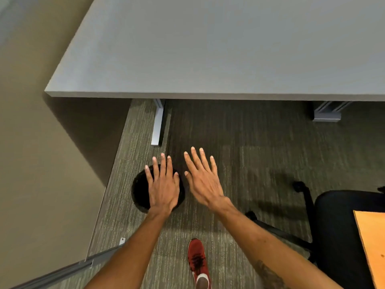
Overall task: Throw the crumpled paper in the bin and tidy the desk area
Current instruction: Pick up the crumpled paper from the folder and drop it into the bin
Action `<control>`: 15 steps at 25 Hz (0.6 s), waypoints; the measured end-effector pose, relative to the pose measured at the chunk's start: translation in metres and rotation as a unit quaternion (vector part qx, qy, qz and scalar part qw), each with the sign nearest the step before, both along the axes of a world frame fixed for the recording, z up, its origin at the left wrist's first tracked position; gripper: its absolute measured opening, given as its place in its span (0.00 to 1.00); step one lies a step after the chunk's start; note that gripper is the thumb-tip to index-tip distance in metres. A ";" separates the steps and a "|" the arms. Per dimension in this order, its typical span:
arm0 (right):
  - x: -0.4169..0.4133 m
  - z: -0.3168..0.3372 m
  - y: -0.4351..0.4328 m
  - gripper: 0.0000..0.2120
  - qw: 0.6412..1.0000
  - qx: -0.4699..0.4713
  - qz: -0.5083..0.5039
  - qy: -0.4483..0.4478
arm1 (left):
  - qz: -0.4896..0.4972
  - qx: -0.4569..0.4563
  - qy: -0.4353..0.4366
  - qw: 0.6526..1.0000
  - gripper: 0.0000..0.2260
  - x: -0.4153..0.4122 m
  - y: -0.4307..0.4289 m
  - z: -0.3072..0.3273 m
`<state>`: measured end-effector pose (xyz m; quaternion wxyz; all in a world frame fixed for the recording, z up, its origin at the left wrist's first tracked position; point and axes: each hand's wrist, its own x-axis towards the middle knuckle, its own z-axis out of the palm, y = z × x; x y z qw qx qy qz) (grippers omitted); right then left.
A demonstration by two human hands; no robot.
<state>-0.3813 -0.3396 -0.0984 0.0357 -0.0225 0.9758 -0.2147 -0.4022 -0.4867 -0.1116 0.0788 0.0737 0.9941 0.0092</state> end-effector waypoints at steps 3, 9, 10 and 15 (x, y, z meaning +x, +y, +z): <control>0.015 0.010 0.045 0.27 0.999 0.014 -0.042 0.003 | -0.042 0.019 0.014 0.999 0.26 0.003 0.048 0.018; 0.054 0.028 0.131 0.27 0.992 0.017 -0.122 0.004 | -0.115 0.057 0.020 0.992 0.29 0.029 0.148 0.034; 0.062 0.030 0.144 0.27 0.991 0.019 -0.134 0.002 | -0.125 0.059 0.018 0.990 0.29 0.035 0.164 0.036; 0.107 0.038 0.212 0.28 0.979 0.023 -0.205 -0.005 | -0.176 0.084 0.001 0.981 0.26 0.068 0.237 0.042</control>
